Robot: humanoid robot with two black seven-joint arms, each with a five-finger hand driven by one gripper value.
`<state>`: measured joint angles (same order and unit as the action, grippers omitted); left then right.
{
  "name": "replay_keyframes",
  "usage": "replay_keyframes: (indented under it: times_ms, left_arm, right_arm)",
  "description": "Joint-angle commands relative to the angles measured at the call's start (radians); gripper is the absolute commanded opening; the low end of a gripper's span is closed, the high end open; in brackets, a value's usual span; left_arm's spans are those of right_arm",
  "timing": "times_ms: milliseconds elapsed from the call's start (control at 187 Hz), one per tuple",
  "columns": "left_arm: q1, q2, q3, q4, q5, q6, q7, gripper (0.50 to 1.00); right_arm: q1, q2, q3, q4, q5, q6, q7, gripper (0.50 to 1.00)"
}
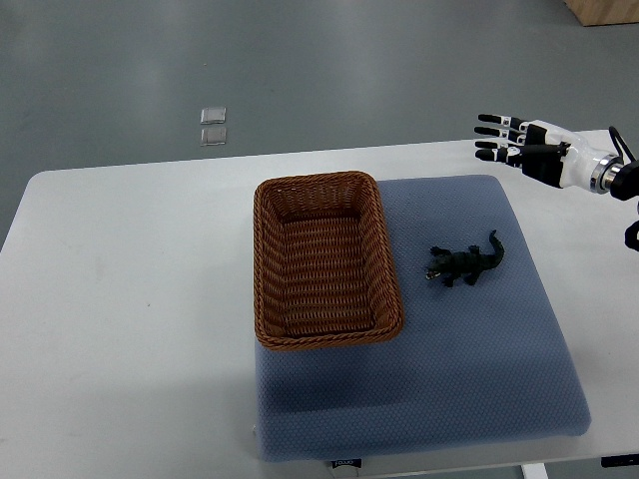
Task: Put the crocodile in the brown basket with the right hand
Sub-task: 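Move the right hand down over the dark crocodile toy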
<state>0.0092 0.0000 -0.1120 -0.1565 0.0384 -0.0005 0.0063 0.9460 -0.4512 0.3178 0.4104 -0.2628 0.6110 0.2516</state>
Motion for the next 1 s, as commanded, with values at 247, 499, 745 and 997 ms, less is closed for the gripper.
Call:
replay_keyframes:
  times_ms: [247, 499, 745, 997]
  left_arm:
    - [0.000, 0.000, 0.000, 0.000, 0.000, 0.000, 0.000, 1.000]
    - [0.000, 0.000, 0.000, 0.000, 0.000, 0.000, 0.000, 1.000]
    - [0.000, 0.000, 0.000, 0.000, 0.000, 0.000, 0.000, 1.000]
    - [0.000, 0.000, 0.000, 0.000, 0.000, -0.001, 0.000, 1.000]
  right_arm:
    - [-0.024, -0.152, 0.001, 0.304, -0.722, -0.109, 0.359, 0.932]
    - [-0.032, -0.187, -0.008, 0.398, -1.040, -0.255, 0.359, 0.934]
    - [-0.027, -0.204, -0.016, 0.441, -1.243, -0.370, 0.359, 0.934]
    - [-0.024, -0.218, -0.020, 0.516, -1.389, -0.436, 0.359, 0.934]
